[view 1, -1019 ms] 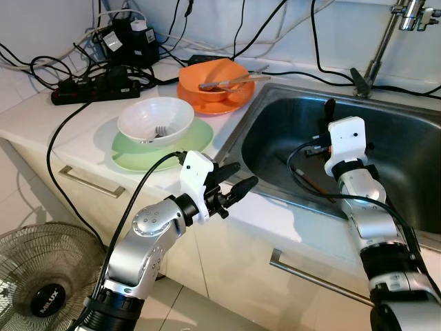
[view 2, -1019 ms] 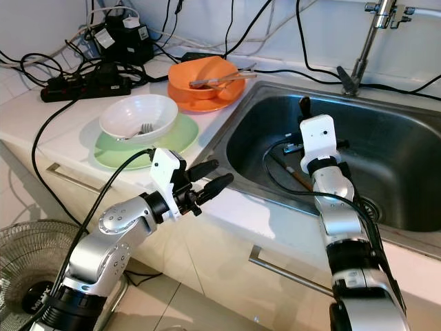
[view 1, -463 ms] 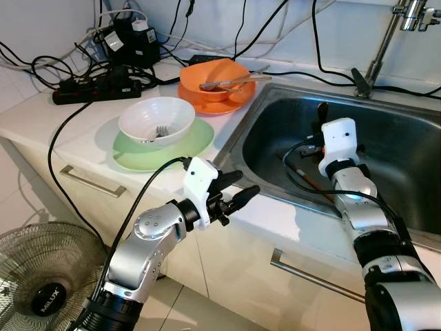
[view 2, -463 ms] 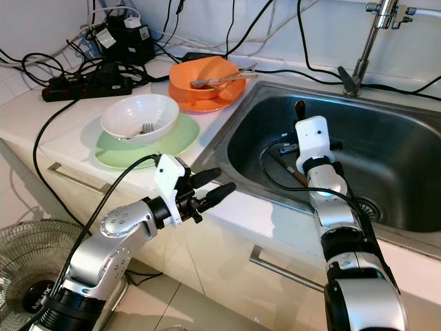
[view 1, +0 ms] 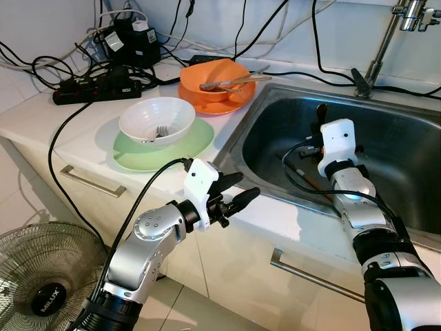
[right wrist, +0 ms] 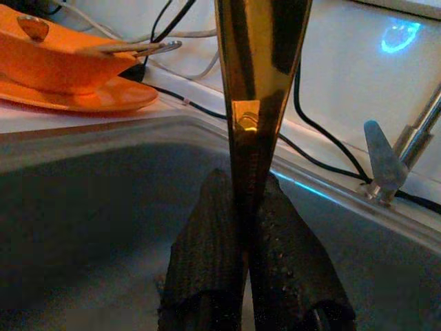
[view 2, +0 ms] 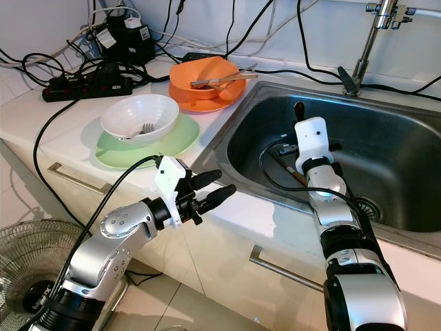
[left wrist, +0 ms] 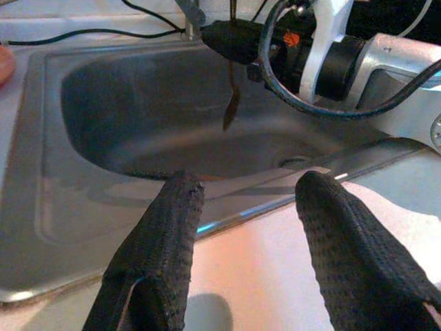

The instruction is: Kitchen organization

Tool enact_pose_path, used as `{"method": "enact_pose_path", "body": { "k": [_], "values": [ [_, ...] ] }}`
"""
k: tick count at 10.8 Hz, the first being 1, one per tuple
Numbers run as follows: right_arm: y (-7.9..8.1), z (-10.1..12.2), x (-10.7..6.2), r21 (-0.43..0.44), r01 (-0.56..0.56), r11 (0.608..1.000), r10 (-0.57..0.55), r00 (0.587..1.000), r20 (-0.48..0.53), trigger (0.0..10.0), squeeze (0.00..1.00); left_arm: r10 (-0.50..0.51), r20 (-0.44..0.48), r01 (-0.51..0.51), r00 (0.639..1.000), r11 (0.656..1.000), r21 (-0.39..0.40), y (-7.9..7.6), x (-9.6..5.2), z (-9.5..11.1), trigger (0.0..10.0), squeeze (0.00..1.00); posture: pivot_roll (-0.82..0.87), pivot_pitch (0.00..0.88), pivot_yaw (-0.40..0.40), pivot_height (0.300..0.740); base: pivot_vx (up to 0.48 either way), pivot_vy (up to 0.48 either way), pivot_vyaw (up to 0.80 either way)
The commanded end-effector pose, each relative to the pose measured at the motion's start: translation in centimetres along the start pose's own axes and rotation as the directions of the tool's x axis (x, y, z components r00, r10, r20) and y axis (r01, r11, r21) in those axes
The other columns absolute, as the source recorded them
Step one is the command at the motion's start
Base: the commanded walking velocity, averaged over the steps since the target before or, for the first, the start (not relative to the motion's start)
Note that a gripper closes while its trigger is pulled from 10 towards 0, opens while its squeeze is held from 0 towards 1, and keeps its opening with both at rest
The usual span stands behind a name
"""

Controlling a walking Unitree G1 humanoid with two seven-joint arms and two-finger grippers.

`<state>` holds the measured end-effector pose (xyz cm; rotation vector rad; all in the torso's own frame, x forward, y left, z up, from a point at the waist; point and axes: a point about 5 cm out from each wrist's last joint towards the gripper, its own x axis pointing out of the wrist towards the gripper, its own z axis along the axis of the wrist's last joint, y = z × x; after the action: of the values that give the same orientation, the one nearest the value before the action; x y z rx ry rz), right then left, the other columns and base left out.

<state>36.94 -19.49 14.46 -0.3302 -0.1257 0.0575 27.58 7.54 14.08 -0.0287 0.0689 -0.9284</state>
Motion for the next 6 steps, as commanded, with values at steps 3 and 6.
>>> {"method": "enact_pose_path", "body": {
  "k": [3, 6],
  "values": [
    [0.27, 0.59, 0.46, 0.002, -0.005, 1.0, 0.005, 1.0, 0.026, 10.0, 0.34, -0.005, -0.028, 0.005, 1.0, 1.0, -0.004, -0.03, -0.29, -0.62, 10.0, 0.0, 0.07, 0.0, 0.096, 0.74, 0.0, 0.0, 0.0],
    [0.56, 0.4, 0.42, 0.004, -0.012, 1.0, 0.012, 1.0, 0.023, 10.0, 0.57, -0.011, -0.03, 0.011, 0.999, 1.0, -0.005, -0.13, -0.26, -0.7, 10.0, 0.0, 0.07, 0.0, 0.095, 0.74, 0.0, 0.0, 0.0]
  ]
}}
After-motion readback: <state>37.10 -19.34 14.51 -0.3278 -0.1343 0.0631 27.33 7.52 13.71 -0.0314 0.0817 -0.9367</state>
